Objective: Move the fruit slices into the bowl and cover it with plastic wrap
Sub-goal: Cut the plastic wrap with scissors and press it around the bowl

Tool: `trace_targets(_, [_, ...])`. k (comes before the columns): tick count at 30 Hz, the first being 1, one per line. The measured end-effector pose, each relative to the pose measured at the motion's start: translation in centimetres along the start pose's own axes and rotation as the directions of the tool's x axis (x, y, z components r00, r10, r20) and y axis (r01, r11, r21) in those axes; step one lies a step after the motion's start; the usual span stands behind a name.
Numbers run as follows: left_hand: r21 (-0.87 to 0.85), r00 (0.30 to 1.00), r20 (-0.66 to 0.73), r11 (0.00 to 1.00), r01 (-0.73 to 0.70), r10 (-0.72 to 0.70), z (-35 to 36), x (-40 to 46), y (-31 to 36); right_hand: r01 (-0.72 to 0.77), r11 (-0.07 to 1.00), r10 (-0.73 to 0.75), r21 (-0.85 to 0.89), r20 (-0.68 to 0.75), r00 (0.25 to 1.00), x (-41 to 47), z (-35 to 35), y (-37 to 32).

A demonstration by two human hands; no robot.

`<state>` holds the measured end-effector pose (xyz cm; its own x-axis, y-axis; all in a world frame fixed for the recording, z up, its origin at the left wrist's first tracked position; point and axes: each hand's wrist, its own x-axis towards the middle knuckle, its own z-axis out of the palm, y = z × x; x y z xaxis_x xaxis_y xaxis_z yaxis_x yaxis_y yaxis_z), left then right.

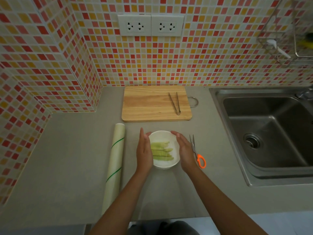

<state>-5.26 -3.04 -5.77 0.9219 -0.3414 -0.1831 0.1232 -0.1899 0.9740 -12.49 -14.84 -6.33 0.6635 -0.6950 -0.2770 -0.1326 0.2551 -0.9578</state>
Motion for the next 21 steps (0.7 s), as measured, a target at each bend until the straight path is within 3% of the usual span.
trace_targets(9, [-0.171, 0.978, 0.076, 0.964, 0.203, -0.193, -0.8, 3.1, 0.3, -0.016, 1.0, 0.016, 0.004, -0.033, 0.999, -1.0, 1.0, 0.7])
trace_targets(15, [-0.033, 0.987, 0.114, 0.992, 0.122, -0.117, -1.1, 3.1, 0.4, -0.092, 0.983, 0.095, -0.16, 0.01, 0.995, 0.1, 0.5, 1.1])
trace_targets(18, [-0.093, 0.976, 0.136, 0.978, 0.185, -0.172, -1.1, 3.5, 0.1, -0.189, 0.975, 0.194, -0.117, 0.027, 0.981, 0.2, 0.5, 1.3])
trace_targets(21, [-0.099, 0.955, 0.182, 0.962, 0.253, -0.233, -1.3, 4.0, 0.1, -0.189, 0.955, 0.21, -0.229, 0.07, 0.975, 0.4, 0.3, 0.2])
